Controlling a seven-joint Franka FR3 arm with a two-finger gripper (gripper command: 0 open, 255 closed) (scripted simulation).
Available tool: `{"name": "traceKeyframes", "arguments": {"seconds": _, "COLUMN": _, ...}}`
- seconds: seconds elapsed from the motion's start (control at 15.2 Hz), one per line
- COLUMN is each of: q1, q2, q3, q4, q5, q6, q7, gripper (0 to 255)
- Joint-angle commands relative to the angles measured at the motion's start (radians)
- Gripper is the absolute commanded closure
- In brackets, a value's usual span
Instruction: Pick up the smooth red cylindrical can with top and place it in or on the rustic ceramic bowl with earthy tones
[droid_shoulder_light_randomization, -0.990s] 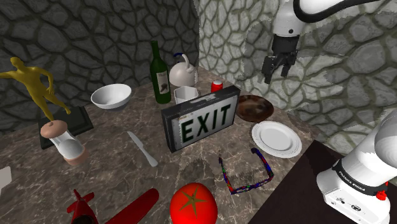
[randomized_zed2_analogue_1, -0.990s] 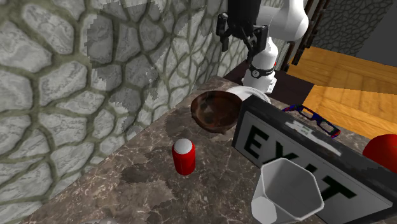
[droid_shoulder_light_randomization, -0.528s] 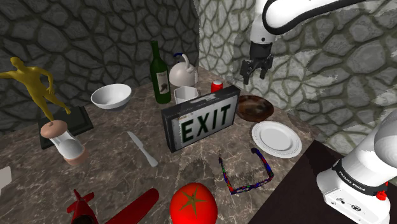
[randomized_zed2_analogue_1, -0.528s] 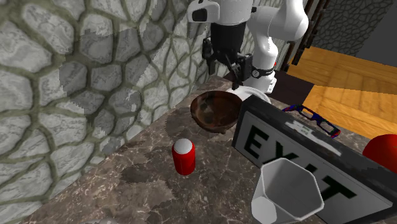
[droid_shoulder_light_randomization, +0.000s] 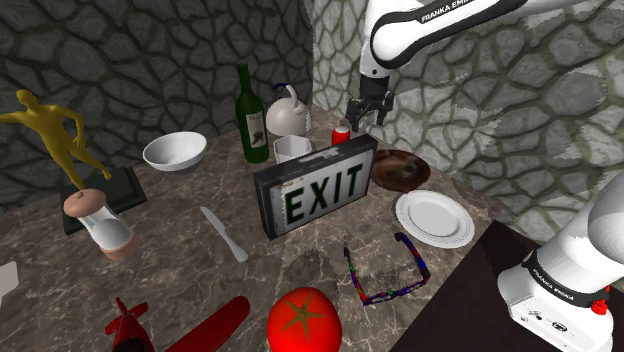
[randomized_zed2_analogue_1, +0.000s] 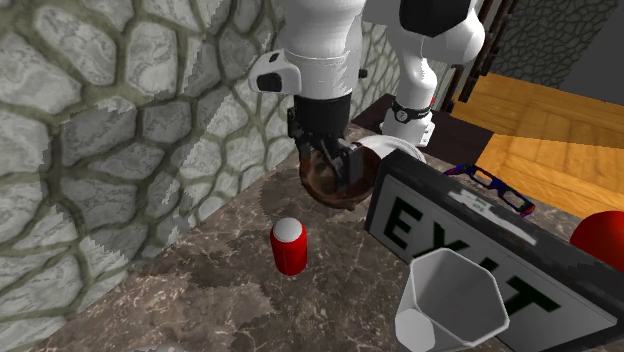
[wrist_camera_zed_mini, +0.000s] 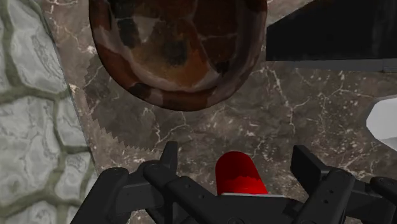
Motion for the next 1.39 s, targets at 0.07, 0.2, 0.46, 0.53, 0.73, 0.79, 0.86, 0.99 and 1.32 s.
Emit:
{"name": "traceKeyframes", "arguments": {"seconds": 0.07, "q1": 0.004, "q2": 0.116, "q3": -0.001, "q4": 0.105, "q5": -0.017, "q6": 0.025, "q7": 0.021, "gripper": 0}}
{"name": "traceKeyframes", "arguments": {"seconds": 0.2, "q1": 0.009, "q2": 0.192, "q3": -0.003, "q4": 0.182, "q5": -0.027, "q6": 0.032, "q7": 0.033, "gripper": 0}}
{"name": "traceKeyframes", "arguments": {"seconds": 0.46, "q1": 0.018, "q2": 0.306, "q3": -0.008, "q4": 0.296, "q5": -0.042, "q6": 0.045, "q7": 0.049, "gripper": 0}}
{"name": "traceKeyframes", "arguments": {"seconds": 0.53, "q1": 0.019, "q2": 0.311, "q3": -0.009, "q4": 0.290, "q5": -0.043, "q6": 0.056, "q7": 0.050, "gripper": 0}}
{"name": "traceKeyframes", "arguments": {"seconds": 0.73, "q1": 0.020, "q2": 0.330, "q3": -0.010, "q4": 0.275, "q5": -0.046, "q6": 0.089, "q7": 0.052, "gripper": 0}}
{"name": "traceKeyframes", "arguments": {"seconds": 0.79, "q1": 0.020, "q2": 0.336, "q3": -0.011, "q4": 0.270, "q5": -0.047, "q6": 0.100, "q7": 0.053, "gripper": 0}}
{"name": "traceKeyframes", "arguments": {"seconds": 0.86, "q1": 0.020, "q2": 0.342, "q3": -0.011, "q4": 0.266, "q5": -0.048, "q6": 0.111, "q7": 0.053, "gripper": 0}}
{"name": "traceKeyframes", "arguments": {"seconds": 0.99, "q1": 0.021, "q2": 0.346, "q3": -0.011, "q4": 0.263, "q5": -0.049, "q6": 0.117, "q7": 0.054, "gripper": 0}}
{"name": "traceKeyframes", "arguments": {"seconds": 1.32, "q1": 0.021, "q2": 0.346, "q3": -0.011, "q4": 0.263, "q5": -0.049, "q6": 0.117, "q7": 0.054, "gripper": 0}}
